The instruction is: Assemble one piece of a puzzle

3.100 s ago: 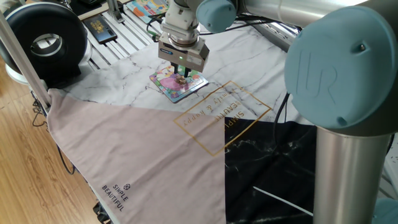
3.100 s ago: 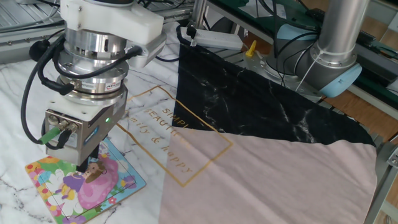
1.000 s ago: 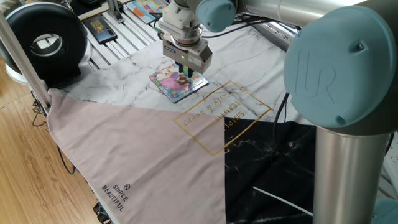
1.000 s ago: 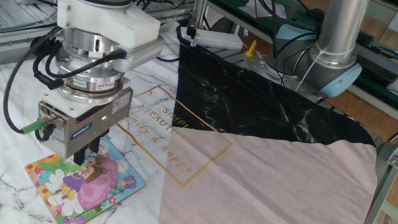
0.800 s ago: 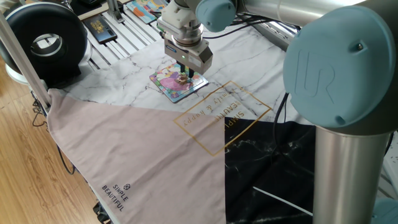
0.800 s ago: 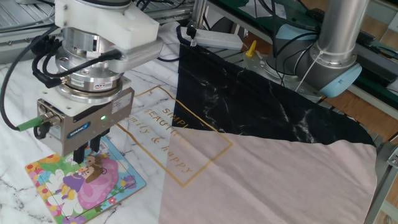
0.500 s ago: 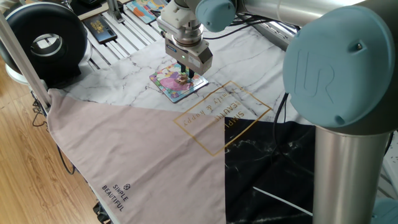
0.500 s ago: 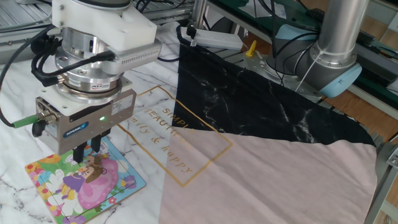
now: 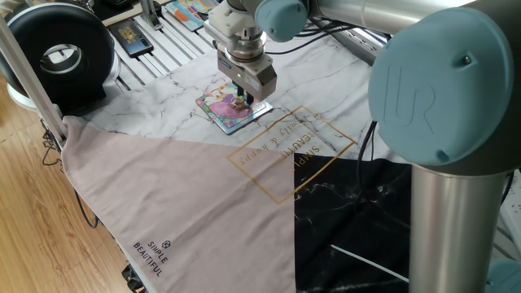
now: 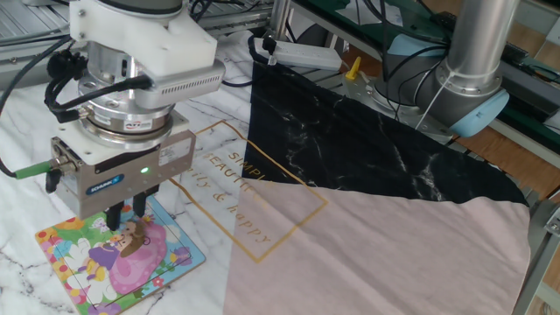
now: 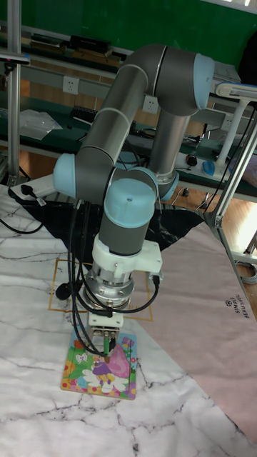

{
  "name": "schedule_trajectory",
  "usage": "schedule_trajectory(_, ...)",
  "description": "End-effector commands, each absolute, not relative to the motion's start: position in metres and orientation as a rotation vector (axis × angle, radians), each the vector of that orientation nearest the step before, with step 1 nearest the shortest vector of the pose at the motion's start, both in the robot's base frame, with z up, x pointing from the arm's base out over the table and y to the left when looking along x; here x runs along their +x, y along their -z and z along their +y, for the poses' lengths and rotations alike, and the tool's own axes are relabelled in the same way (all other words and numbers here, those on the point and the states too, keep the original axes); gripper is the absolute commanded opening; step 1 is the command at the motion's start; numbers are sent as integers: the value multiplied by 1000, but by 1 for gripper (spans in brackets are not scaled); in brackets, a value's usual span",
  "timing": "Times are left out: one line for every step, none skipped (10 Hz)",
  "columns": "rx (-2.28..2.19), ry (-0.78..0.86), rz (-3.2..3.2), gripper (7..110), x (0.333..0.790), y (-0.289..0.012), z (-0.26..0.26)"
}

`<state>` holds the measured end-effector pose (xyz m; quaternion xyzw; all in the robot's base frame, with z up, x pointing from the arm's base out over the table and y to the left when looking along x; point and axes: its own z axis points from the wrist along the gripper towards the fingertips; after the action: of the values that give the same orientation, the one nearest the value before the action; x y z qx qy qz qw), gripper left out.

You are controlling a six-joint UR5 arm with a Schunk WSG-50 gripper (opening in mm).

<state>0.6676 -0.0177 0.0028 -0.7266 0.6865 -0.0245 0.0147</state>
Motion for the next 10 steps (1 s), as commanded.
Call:
schedule_trajectory(-2154, 15, 2240, 22, 663, 0, -11)
schedule_trajectory(-2145, 35, 2238, 22, 666, 0, -12)
schedule_trajectory(-2142, 50, 2242, 22, 668, -1, -14)
schedule_trajectory(-2138, 68, 2241, 22, 673, -3, -16)
schedule_trajectory(-2131, 76, 2243, 22, 678, -4, -15)
schedule_trajectory(-2132, 76, 2241, 22, 681, -5, -15)
schedule_trajectory(-2136, 86, 2231, 22, 684, -4, -14)
schedule_trajectory(-2146, 83, 2237, 22, 680, -1, -16)
schedule_trajectory(-2150, 77, 2242, 22, 677, -1, -17)
schedule_trajectory(-2160, 62, 2235, 22, 675, -1, -16)
